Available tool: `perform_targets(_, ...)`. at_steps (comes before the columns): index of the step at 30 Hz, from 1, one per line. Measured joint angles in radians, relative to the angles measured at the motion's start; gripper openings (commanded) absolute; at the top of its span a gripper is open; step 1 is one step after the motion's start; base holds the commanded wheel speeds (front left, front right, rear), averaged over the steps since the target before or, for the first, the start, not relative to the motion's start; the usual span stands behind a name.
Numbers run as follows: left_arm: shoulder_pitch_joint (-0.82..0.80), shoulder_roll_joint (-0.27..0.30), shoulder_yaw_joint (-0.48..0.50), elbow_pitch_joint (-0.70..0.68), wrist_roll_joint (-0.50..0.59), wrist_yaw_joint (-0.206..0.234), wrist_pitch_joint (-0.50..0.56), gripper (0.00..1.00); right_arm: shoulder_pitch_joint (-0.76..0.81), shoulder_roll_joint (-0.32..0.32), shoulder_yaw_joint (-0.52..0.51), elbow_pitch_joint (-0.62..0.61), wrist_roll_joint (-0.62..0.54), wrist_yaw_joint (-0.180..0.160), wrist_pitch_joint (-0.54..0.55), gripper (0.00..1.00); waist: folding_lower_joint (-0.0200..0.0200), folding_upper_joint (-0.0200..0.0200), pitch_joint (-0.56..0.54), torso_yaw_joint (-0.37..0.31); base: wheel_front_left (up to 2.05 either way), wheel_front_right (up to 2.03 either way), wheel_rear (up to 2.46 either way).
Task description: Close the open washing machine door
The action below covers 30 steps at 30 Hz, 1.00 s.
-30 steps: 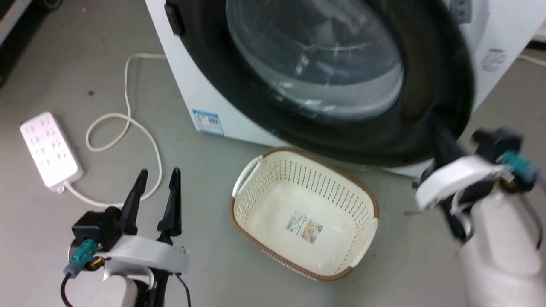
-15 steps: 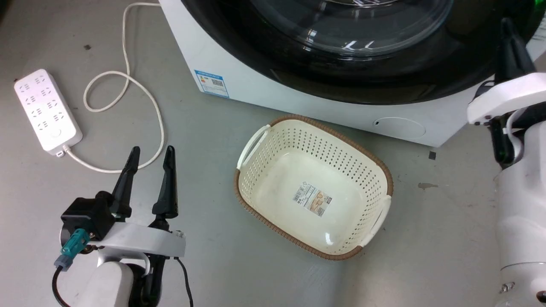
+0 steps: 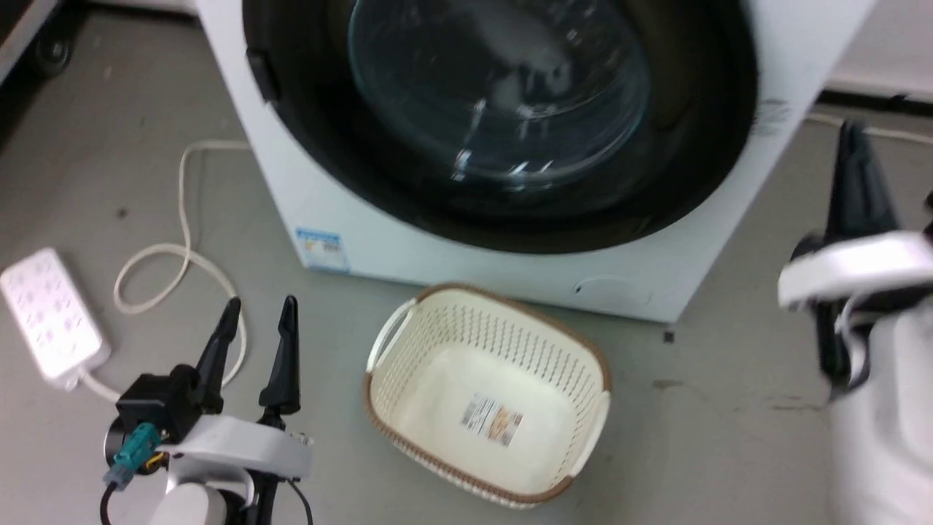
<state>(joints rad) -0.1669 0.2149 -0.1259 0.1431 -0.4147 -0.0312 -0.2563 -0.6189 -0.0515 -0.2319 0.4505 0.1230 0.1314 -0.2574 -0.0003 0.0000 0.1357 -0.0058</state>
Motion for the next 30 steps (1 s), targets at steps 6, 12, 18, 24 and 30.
perform_targets(6, 0.038, 0.002, 0.007, 0.010, 0.004, 0.000, 0.000, 1.00, 0.224, 0.000, 0.085, -0.085, 0.003, 0.000, 0.000, 0.00, -0.0001, 0.0000, -0.092, -0.075, 0.00, 0.00, 0.00)
perform_targets(12, 0.050, 0.003, 0.011, 0.006, 0.027, 0.002, 0.000, 1.00, 0.370, -0.001, 0.131, -0.126, -0.020, 0.000, 0.000, 0.00, 0.0000, 0.0000, -0.152, -0.134, 0.00, 0.00, 0.00)
perform_targets(18, 0.067, -0.003, -0.002, 0.022, 0.047, 0.013, 0.000, 1.00, 0.492, -0.001, 0.159, -0.174, -0.028, 0.000, 0.027, 0.00, 0.0001, 0.0000, -0.175, -0.130, 0.00, 0.00, 0.00)
perform_targets(24, 0.076, -0.004, -0.002, 0.055, 0.049, 0.030, 0.014, 1.00, 0.554, 0.001, 0.166, -0.215, -0.027, 0.000, 0.065, 1.00, 0.0002, 0.0000, -0.177, -0.112, 0.00, 0.00, 0.00)
perform_targets(30, 0.076, -0.004, -0.005, 0.068, 0.042, 0.039, 0.036, 1.00, 0.565, 0.000, 0.159, -0.233, -0.023, 0.000, 0.086, 1.00, 0.0003, 0.0000, -0.174, -0.103, 0.00, 0.00, 0.00)
